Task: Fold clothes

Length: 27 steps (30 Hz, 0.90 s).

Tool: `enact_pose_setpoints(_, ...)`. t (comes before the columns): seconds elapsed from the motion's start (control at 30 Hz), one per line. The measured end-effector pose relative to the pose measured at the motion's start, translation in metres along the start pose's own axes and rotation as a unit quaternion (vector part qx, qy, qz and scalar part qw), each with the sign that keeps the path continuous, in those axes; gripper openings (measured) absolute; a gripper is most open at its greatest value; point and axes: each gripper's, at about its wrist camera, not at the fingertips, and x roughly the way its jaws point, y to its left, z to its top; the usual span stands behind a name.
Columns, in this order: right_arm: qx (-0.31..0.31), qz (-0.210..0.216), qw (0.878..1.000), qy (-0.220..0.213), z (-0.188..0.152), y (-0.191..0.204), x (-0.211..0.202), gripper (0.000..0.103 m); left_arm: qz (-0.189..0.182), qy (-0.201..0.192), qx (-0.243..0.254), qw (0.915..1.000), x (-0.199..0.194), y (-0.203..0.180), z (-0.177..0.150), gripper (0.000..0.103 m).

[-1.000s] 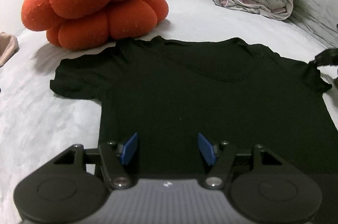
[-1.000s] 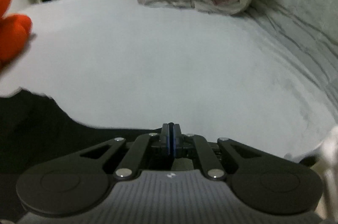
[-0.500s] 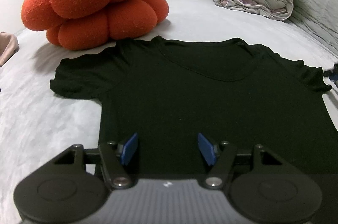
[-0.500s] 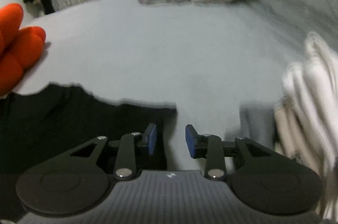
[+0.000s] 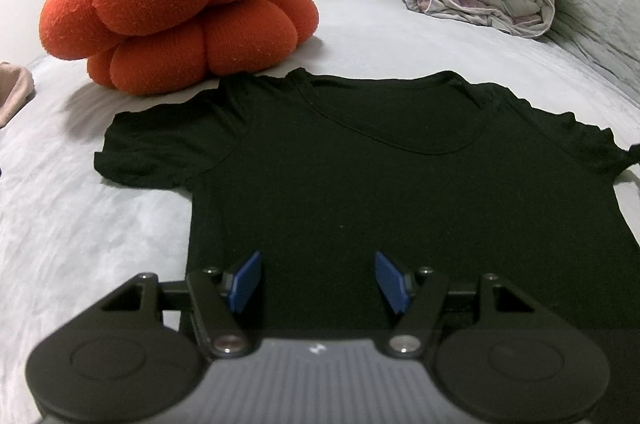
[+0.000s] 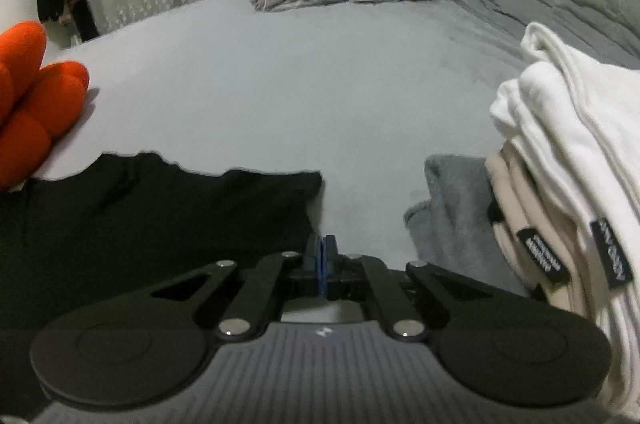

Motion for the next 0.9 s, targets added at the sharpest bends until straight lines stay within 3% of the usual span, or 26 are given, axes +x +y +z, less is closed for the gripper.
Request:
enact_pose_setpoints(0.17, -0.038, -0.038, 0.999, 0.003, -0.015, 0.011, 0.025, 0.001, 0.001, 0.0, -0.001, 1.0, -0.001, -0.001, -0.001, 0.065)
enact_pose_setpoints(0.27, -0.051, -0.039, 0.998, 0.008, -0.01, 0.012, 0.019, 0.006, 0.0, 0.001, -0.002, 1.0, -0.001, 0.001, 0.0, 0.065)
enact_pose_setpoints(0.3, -0.052, -0.041, 0.998, 0.006, -0.008, 0.012, 0.017, 0.012, 0.0, 0.002, -0.002, 1.0, -0.001, 0.001, 0.0, 0.065)
enact_pose_setpoints(0.37, -0.049, -0.049, 0.997, -0.021, 0.0, 0.012, 0.01, 0.014, 0.0, 0.002, -0.002, 1.0, -0.001, 0.001, 0.0, 0.065)
enact_pose_setpoints(0.5, -0.078, 0.005, 0.995, -0.06, 0.012, 0.035, 0.01, 0.014, 0.002, 0.001, 0.001, 1.0, 0.0, 0.0, 0.0, 0.065)
enact_pose_setpoints(0.6, -0.111, 0.053, 0.992, -0.033, 0.016, 0.059, 0.034, 0.014, 0.002, 0.0, 0.004, 1.0, 0.0, 0.001, -0.001, 0.066)
enact_pose_setpoints(0.67, -0.112, 0.033, 0.993, -0.021, 0.015, 0.055, 0.053, 0.011, 0.003, -0.002, 0.007, 1.0, 0.0, 0.001, -0.002, 0.066)
enact_pose_setpoints(0.7, -0.112, 0.017, 0.993, -0.022, 0.014, 0.051, 0.06, 0.015, 0.003, -0.002, 0.009, 1.0, 0.0, 0.0, -0.002, 0.066)
enact_pose_setpoints(0.73, -0.112, -0.001, 0.993, -0.025, 0.013, 0.047, 0.065, 0.035, 0.004, -0.002, 0.01, 0.9999, 0.0, 0.0, -0.002, 0.066)
enact_pose_setpoints(0.8, -0.111, -0.041, 0.992, -0.036, 0.011, 0.037, 0.06, 0.05, 0.003, -0.002, 0.01, 0.9999, 0.0, 0.0, -0.002, 0.066)
enact_pose_setpoints(0.9, -0.123, -0.064, 0.989, -0.057, 0.006, 0.028, 0.043, 0.048, 0.003, -0.002, 0.01, 0.9999, 0.0, 0.001, -0.001, 0.067)
